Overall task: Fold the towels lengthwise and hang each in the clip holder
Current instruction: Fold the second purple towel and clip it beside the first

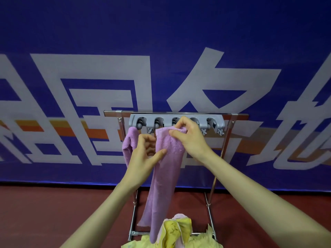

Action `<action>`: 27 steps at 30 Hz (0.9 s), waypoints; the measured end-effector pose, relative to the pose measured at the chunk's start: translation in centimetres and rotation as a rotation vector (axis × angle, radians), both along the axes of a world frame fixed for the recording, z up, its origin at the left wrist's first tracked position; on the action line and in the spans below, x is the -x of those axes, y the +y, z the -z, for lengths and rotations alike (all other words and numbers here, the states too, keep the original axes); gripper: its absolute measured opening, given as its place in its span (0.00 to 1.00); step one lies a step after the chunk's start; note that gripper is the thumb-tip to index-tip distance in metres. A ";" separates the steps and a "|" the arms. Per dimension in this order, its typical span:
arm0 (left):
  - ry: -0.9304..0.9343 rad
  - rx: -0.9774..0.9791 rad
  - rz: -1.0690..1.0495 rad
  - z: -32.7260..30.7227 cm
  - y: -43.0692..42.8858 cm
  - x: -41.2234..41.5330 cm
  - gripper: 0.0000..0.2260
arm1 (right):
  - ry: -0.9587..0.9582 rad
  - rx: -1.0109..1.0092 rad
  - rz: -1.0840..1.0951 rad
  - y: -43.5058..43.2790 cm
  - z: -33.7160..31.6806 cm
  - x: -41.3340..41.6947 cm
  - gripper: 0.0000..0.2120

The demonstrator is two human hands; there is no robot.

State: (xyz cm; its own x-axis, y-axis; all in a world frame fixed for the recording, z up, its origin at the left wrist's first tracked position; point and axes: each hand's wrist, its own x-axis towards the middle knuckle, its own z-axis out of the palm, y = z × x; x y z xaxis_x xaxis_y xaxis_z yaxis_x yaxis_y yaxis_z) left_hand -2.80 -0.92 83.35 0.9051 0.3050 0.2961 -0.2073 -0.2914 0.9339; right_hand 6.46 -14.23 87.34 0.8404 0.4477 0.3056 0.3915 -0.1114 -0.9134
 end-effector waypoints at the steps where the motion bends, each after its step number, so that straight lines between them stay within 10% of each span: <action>1: 0.003 -0.026 0.007 0.2 0.1 0.0 0.10 | -0.007 -0.006 -0.004 0.2 -0.5 0.0 0.07; 18: 0.439 0.007 0.181 5.7 0.3 -2.1 0.06 | -0.119 -0.169 0.191 1.9 -9.2 -2.2 0.06; 27: 0.715 0.020 0.414 11.4 1.3 -1.1 0.22 | -0.052 -0.346 0.300 0.5 -10.9 -3.8 0.12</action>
State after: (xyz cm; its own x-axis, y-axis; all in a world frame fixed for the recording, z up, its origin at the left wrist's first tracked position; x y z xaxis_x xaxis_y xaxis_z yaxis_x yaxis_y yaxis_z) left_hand -1.70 0.34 71.91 0.9134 -0.0959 -0.3956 0.3517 -0.3035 0.8855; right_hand 10.27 -13.68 98.29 0.8967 0.0509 0.4398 0.4351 0.0815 -0.8967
